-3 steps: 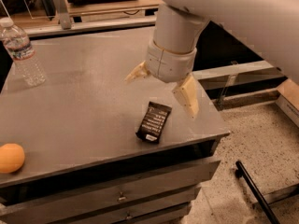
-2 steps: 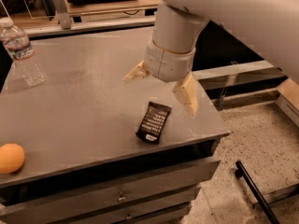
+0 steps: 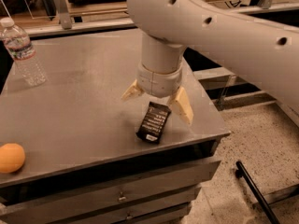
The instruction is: Move rxbar chocolate near orange
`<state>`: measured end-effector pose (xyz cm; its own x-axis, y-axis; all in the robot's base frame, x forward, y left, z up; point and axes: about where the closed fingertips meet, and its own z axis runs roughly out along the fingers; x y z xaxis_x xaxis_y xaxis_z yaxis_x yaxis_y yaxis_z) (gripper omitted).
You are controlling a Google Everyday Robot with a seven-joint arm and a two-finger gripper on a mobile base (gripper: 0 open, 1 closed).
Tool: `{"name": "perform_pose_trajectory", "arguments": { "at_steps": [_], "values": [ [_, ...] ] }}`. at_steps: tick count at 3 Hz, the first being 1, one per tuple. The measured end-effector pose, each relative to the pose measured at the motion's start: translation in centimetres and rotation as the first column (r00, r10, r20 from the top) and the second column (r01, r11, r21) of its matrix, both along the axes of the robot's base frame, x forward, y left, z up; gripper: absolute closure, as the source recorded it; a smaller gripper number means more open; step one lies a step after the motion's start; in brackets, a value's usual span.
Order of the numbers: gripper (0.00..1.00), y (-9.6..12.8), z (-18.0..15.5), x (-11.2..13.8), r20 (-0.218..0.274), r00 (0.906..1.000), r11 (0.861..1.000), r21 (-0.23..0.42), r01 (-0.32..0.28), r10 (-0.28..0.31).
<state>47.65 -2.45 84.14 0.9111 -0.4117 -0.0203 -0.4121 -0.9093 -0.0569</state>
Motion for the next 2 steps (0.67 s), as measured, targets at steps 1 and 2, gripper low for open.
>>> {"name": "perform_pose_trajectory", "arguments": {
  "at_steps": [1,2],
  "values": [
    [0.0,0.57,-2.3,-0.16,-0.014,0.9984,0.997,-0.05,-0.056,0.055],
    [0.13,0.7,-2.65,-0.12,-0.012,0.998,0.997,-0.054,-0.063,0.063]
  ]
}}
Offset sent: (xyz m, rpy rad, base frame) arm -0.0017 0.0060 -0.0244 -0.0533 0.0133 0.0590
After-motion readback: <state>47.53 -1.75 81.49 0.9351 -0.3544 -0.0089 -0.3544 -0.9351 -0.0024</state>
